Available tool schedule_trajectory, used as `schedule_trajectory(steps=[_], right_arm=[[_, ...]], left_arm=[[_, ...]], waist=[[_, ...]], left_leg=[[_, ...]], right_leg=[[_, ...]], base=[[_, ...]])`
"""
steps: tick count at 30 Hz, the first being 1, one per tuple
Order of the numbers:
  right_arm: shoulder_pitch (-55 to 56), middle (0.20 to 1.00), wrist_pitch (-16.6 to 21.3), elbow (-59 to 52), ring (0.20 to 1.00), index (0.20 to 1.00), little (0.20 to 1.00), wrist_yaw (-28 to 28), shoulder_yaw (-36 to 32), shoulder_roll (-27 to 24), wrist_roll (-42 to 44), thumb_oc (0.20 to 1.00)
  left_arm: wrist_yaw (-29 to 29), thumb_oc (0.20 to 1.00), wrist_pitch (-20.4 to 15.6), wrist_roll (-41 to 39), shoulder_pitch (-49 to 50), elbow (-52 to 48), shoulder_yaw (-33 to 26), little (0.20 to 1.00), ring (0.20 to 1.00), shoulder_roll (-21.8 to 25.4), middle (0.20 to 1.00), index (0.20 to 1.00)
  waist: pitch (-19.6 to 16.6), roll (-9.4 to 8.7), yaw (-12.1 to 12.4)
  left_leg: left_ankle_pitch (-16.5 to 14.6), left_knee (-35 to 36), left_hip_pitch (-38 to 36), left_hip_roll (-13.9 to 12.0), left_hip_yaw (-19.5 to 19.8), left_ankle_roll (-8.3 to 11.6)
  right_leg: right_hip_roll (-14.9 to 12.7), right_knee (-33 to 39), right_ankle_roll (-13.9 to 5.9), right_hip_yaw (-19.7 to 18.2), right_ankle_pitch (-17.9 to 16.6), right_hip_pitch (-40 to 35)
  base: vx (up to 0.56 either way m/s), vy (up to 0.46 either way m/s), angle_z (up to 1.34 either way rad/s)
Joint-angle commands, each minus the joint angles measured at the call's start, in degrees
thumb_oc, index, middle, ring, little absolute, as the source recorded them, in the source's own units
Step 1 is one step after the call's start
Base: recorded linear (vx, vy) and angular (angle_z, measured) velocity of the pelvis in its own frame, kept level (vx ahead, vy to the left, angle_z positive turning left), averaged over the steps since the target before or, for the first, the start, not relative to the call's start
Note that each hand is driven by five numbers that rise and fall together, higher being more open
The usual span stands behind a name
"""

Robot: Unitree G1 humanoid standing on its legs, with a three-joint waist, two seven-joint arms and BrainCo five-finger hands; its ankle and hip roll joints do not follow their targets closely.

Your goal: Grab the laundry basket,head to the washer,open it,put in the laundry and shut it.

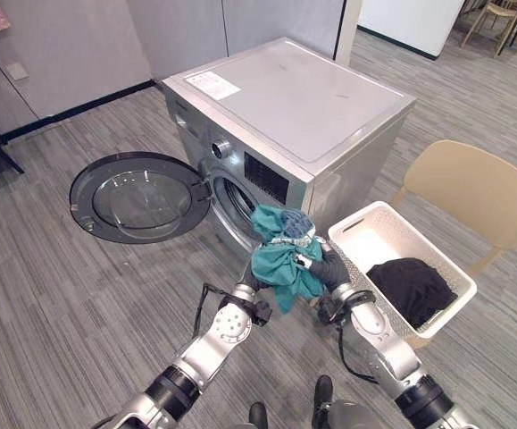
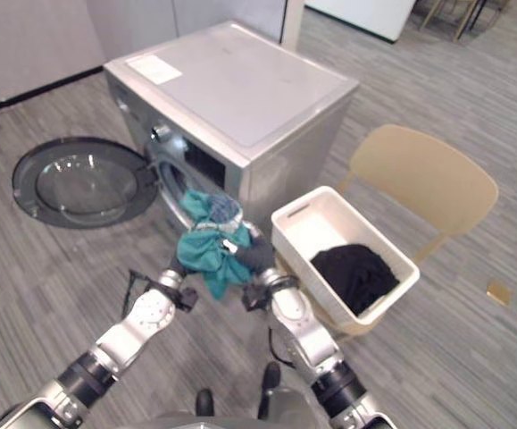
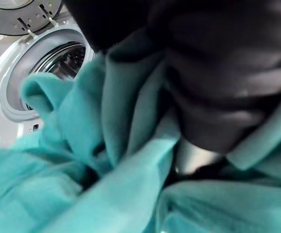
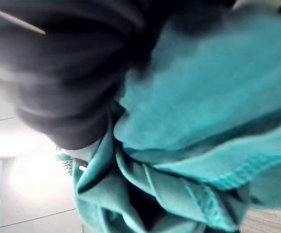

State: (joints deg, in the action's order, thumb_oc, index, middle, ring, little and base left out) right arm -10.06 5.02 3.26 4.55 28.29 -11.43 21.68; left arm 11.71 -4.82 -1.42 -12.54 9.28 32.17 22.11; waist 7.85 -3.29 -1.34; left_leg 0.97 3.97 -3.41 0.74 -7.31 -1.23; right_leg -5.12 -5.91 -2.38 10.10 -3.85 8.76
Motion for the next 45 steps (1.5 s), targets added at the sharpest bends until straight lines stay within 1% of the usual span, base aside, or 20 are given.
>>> schedule_trajectory(steps=[1,7,11,12,15,19,21,25,29,30,31,33,35,36,39,41,42,43,44,45], right_arm=[[-0.6,1.000,1.7,-2.9,1.000,1.000,1.000,-3.3,1.6,-1.0,2.2,1.000],[2.8,1.000,1.3,-5.3,1.000,1.000,1.000,-3.9,-3.0,-7.0,-4.5,1.000],[7.4,1.000,1.4,-7.4,1.000,1.000,1.000,-2.3,-9.6,-13.3,-16.9,1.000],[7.5,1.000,1.3,-7.5,1.000,1.000,1.000,-2.3,-9.7,-13.3,-17.0,1.000],[13.1,1.000,0.9,-4.9,1.000,1.000,1.000,-2.5,-13.8,-17.0,-23.2,1.000],[15.2,1.000,0.3,1.8,1.000,1.000,1.000,-3.7,-14.8,-17.1,-24.9,1.000],[15.6,1.000,0.0,8.7,1.000,1.000,1.000,-3.7,-15.3,-16.9,-26.3,1.000],[15.3,1.000,-0.1,14.8,1.000,1.000,1.000,-2.6,-16.4,-15.3,-27.0,1.000],[15.0,1.000,-0.1,18.1,1.000,1.000,1.000,-1.4,-17.1,-14.4,-27.1,1.000],[15.0,1.000,-0.3,19.0,1.000,1.000,1.000,-0.9,-17.2,-14.3,-27.3,1.000],[14.8,1.000,-0.9,20.9,1.000,1.000,1.000,-0.5,-16.7,-14.1,-28.1,1.000],[14.5,1.000,-0.9,21.6,1.000,1.000,1.000,-0.3,-16.3,-14.2,-28.5,1.000],[14.3,1.000,-1.6,23.0,1.000,1.000,1.000,0.5,-16.1,-13.9,-28.8,1.000],[14.3,1.000,-1.6,23.1,1.000,1.000,1.000,0.6,-16.1,-13.9,-28.8,1.000],[13.5,1.000,-2.3,24.6,1.000,1.000,1.000,0.8,-15.5,-13.0,-30.3,1.000],[11.8,1.000,-2.6,24.3,1.000,1.000,1.000,0.6,-14.2,-12.0,-31.1,1.000],[11.8,1.000,-2.6,24.3,1.000,1.000,1.000,0.6,-14.2,-12.0,-31.1,1.000],[10.9,1.000,-3.1,24.0,1.000,1.000,1.000,0.6,-13.3,-11.0,-31.4,1.000],[10.9,1.000,-3.1,24.0,1.000,1.000,1.000,0.6,-13.3,-11.0,-31.4,1.000],[10.2,1.000,-2.9,23.0,1.000,1.000,1.000,1.2,-12.7,-10.2,-30.9,1.000]], left_arm=[[2.5,0.200,-4.9,1.1,-3.1,-1.7,-3.2,0.200,0.200,-1.7,0.200,0.200],[1.0,0.200,-4.9,-1.3,3.0,-2.1,-8.2,0.200,0.200,0.0,0.200,0.200],[-0.1,0.200,-4.5,-3.8,9.5,-0.9,-14.0,0.200,0.200,0.7,0.200,0.200],[-0.2,0.200,-4.5,-3.8,9.6,-0.9,-14.0,0.200,0.200,0.6,0.200,0.200],[-1.6,0.200,-4.0,-5.7,15.2,2.6,-19.3,0.200,0.200,0.8,0.200,0.200],[-3.6,0.200,-3.2,-7.3,18.6,6.3,-22.6,0.200,0.200,0.8,0.200,0.200],[-4.8,0.200,-2.4,-9.5,20.7,10.7,-25.8,0.200,0.200,0.4,0.200,0.200],[-5.1,0.200,-1.3,-13.6,22.9,16.1,-29.8,0.200,0.200,-1.5,0.200,0.200],[-5.2,0.200,-0.7,-13.5,22.8,18.2,-30.4,0.200,0.200,-1.5,0.200,0.200],[-5.3,0.200,-0.6,-13.7,22.7,18.0,-30.5,0.200,0.200,-1.4,0.200,0.200],[-5.6,0.200,-0.4,-13.1,23.0,18.6,-30.5,0.200,0.200,-1.3,0.200,0.200],[-5.7,0.200,-0.3,-12.8,23.1,19.1,-30.6,0.200,0.200,-1.4,0.200,0.200],[-4.8,0.200,0.1,-12.2,22.5,20.7,-30.7,0.200,0.200,-1.4,0.200,0.200],[-4.8,0.200,0.1,-12.2,22.4,20.7,-30.7,0.200,0.200,-1.4,0.200,0.200],[-4.9,0.200,0.1,-11.7,22.5,19.9,-30.4,0.200,0.200,-1.4,0.200,0.200],[-5.1,0.200,0.1,-11.7,22.1,19.7,-29.8,0.200,0.200,-1.2,0.200,0.200],[-5.1,0.200,0.1,-11.7,22.1,19.7,-29.8,0.200,0.200,-1.2,0.200,0.200],[-5.1,0.200,0.2,-11.3,21.8,19.6,-30.1,0.200,0.200,0.0,0.200,0.200],[-5.1,0.200,0.2,-11.3,21.8,19.6,-30.1,0.200,0.200,0.0,0.200,0.200],[-4.4,0.200,0.0,-10.2,20.9,19.2,-29.9,0.200,0.200,1.4,0.200,0.200]], waist=[[-0.8,-0.78,1.3],[-2.5,-0.31,1.5],[-2.9,-0.02,1.3],[-2.9,0.01,1.2],[-2.7,0.25,1.0],[-2.2,0.35,1.1],[-0.8,0.33,1.8],[1.3,0.48,3.0],[3.3,0.55,3.5],[3.7,0.58,3.5],[4.0,0.69,3.8],[4.1,0.69,3.8],[4.3,0.25,3.6],[4.2,0.22,3.5],[3.5,1.00,3.4],[3.1,-0.16,3.8],[3.1,-0.19,3.8],[3.8,-1.24,4.4],[3.8,-1.29,4.4],[4.8,-2.07,4.3]], left_leg=[[-5.7,-3.3,1.1,-1.0,1.4,1.11],[-4.8,-1.9,0.2,-1.6,2.1,1.93],[-4.4,-1.5,-0.4,-1.9,2.7,2.38],[-4.4,-1.5,-0.4,-1.9,2.7,2.39],[-4.3,-1.6,-0.6,-2.3,3.0,2.70],[-4.3,-2.4,-0.3,-2.6,3.5,2.78],[-4.3,-4.3,1.2,-2.6,4.4,3.01],[-3.9,-7.0,4.7,-2.0,5.8,3.52],[-3.5,-10.8,9.3,-1.6,5.8,4.42],[-3.1,-11.3,10.7,-2.2,4.3,4.74],[-3.3,-10.5,10.8,-4.8,1.1,4.97],[-1.9,-9.5,11.1,-5.9,-0.3,4.69],[0.0,-6.8,12.2,-10.2,-5.1,5.94],[0.2,-6.6,12.3,-10.2,-5.0,5.97],[2.9,-3.3,11.8,-13.4,-10.9,6.89],[0.0,-6.9,12.8,-10.4,-9.6,5.29],[0.0,-7.0,12.8,-10.4,-9.6,5.27],[-2.4,-8.5,12.5,-8.6,-9.2,3.46],[-2.5,-8.5,12.5,-8.5,-9.2,3.44],[-4.3,-9.3,11.8,-6.8,-8.5,1.89]], right_leg=[[0.4,0.4,-4.73,-5.0,8.3,-7.2],[0.6,2.8,-4.29,-3.7,8.7,-9.5],[0.9,3.6,-4.13,-2.3,9.1,-10.6],[0.9,3.7,-4.13,-2.2,9.1,-10.6],[1.1,4.1,-3.90,-1.5,9.4,-11.1],[1.3,4.1,-3.48,-1.1,9.8,-11.3],[1.5,3.8,-2.95,-0.4,10.2,-11.1],[1.1,4.2,-2.43,1.5,10.3,-10.6],[0.2,4.6,-1.96,4.5,10.6,-9.7],[-0.3,4.6,-1.80,6.0,10.8,-9.4],[-1.0,4.9,-2.09,8.5,11.6,-10.0],[-1.4,5.0,-2.17,10.1,10.8,-10.0],[-3.3,4.5,-3.23,14.0,12.0,-11.7],[-3.3,4.5,-3.23,14.2,12.0,-11.6],[-5.4,2.8,-4.36,18.3,12.4,-13.0],[-9.1,-0.5,-5.59,17.7,10.9,-13.4],[-9.1,-0.5,-5.61,17.7,10.9,-13.4],[-11.8,-6.0,-6.25,15.6,9.2,-11.6],[-11.8,-6.1,-6.27,15.6,9.2,-11.6],[-11.7,-11.7,-6.48,12.2,7.7,-9.0]], base=[[0.04,-0.061,-0.03],[0.06,-0.080,0.03],[0.04,-0.071,0.14],[0.03,-0.047,0.11],[0.02,-0.054,0.05],[0.00,-0.040,0.07],[-0.03,-0.064,0.12],[-0.03,-0.037,0.25],[-0.09,-0.011,0.44],[0.03,0.051,0.96],[0.02,0.104,1.04],[0.09,0.112,1.22],[0.17,0.151,0.99],[0.07,0.156,0.82],[0.25,0.365,1.03],[0.39,0.466,0.36],[0.24,0.340,0.20],[0.14,0.208,0.21],[0.31,0.397,0.14],[0.24,0.262,0.22]])
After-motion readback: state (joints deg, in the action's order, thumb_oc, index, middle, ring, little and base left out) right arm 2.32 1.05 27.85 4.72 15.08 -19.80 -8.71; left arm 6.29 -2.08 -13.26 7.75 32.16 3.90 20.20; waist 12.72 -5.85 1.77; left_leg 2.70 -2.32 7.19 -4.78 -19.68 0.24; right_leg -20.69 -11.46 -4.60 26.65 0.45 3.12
